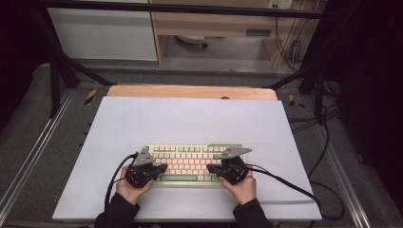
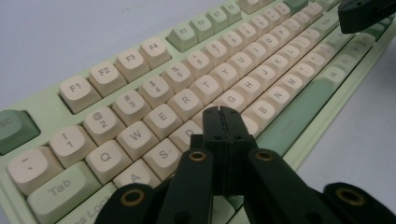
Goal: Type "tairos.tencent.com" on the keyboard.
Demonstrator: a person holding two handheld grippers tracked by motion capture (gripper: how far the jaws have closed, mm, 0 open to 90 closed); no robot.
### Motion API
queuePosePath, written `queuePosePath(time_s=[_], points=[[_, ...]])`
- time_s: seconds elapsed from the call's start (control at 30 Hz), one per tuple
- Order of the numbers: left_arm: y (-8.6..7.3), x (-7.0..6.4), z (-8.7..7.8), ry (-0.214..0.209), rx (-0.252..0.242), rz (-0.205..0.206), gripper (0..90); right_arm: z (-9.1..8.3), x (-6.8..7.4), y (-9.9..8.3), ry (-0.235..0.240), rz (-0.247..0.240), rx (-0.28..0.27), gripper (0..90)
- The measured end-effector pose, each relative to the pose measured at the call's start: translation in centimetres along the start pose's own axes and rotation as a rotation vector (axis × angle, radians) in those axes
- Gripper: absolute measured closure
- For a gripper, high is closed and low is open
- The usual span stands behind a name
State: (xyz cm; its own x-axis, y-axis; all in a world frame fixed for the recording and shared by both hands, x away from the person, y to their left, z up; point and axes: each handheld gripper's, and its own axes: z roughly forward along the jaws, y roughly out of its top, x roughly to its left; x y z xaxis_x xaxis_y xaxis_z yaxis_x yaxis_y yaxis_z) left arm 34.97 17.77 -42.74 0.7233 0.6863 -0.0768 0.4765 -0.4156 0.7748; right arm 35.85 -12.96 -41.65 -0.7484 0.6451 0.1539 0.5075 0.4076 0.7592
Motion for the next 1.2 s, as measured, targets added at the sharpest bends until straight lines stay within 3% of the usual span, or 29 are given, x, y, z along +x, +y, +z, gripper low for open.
queuePosePath(time_s=[0.57,0.73,1.2], points=[[-0.4,-0.3,0.4,-0.006,0.019,0.020,90.0,0.0,-0.1,0.0,-0.004,0.000,0.001,90.0],[-0.4,-0.3,-0.5,-0.007,-0.001,0.025,90.0,0.0,0.0,0.0,-0.007,0.001,0.004,90.0],[-1.2,1.4,-2.9,0.011,-0.041,-0.013,90.0,-0.1,-0.1,0.2,-0.010,0.002,-0.006,90.0]])
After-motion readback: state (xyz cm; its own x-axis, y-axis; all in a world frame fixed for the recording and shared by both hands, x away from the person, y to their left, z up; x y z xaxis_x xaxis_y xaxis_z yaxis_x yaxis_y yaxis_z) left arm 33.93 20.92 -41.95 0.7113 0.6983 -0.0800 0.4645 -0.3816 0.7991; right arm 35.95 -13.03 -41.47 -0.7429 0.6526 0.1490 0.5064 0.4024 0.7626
